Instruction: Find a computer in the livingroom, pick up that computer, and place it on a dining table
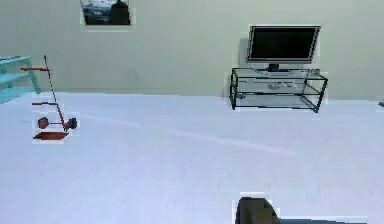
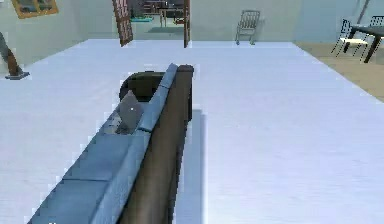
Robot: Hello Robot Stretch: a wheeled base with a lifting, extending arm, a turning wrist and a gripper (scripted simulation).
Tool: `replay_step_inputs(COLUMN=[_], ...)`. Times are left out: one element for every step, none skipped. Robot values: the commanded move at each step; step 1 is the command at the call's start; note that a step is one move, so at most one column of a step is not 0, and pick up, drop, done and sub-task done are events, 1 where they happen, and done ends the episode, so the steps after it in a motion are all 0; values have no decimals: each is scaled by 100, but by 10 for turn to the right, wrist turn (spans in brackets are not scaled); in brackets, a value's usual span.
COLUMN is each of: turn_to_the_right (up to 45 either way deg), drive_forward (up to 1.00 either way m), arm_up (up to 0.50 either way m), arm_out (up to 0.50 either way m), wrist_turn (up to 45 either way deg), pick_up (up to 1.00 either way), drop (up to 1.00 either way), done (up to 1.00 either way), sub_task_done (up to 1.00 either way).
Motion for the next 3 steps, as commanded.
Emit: replay_step_inputs(turn_to_the_right=[0, 450, 180], drive_forward=[100, 0, 0], arm_up=[0, 0, 0], arm_out=[0, 0, 0], wrist_turn=[0, 0, 0], pick_up=[0, 0, 0], drop=[0, 0, 0], done=[0, 0, 0], sub_task_done=[0, 0, 0])
